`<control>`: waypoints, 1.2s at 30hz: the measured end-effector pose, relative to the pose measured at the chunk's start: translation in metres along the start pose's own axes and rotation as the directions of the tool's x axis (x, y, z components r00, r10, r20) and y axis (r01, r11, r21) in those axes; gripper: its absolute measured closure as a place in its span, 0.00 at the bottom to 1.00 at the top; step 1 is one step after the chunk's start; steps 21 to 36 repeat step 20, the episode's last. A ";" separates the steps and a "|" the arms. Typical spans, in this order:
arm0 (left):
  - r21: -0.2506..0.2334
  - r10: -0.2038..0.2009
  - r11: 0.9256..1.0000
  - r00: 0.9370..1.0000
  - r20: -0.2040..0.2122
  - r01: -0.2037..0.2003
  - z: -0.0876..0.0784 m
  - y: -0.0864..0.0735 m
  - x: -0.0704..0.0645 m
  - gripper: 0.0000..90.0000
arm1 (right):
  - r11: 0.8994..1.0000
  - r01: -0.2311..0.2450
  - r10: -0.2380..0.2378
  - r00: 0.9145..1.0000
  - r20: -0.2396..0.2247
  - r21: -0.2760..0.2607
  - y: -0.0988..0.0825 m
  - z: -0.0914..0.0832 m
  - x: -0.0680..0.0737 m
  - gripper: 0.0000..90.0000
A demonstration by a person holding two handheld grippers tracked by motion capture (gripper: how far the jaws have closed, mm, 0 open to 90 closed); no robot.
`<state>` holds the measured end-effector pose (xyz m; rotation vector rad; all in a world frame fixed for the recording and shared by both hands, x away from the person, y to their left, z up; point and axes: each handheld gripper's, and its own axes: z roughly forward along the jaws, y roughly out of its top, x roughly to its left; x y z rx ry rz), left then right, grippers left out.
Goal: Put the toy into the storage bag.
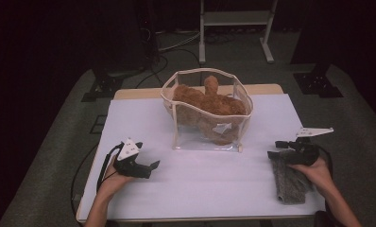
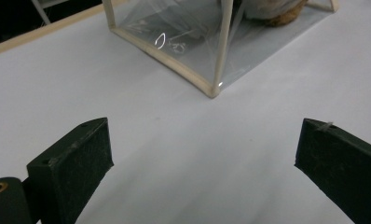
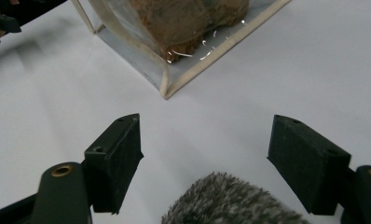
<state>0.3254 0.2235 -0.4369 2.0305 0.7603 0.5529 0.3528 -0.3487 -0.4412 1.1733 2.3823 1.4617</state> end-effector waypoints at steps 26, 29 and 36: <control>0.044 -0.009 0.999 1.000 0.013 0.008 0.011 -0.010 -0.001 0.03 | 0.991 0.026 -0.035 0.997 0.070 0.128 -0.013 0.020 0.004 0.20; 0.044 -0.009 0.999 1.000 0.013 0.008 0.011 -0.010 -0.001 0.03 | 0.991 0.026 -0.035 0.997 0.070 0.128 -0.013 0.020 0.004 0.20; 0.044 -0.009 0.999 1.000 0.013 0.008 0.011 -0.010 -0.001 0.03 | 0.991 0.026 -0.035 0.997 0.070 0.128 -0.013 0.020 0.004 0.20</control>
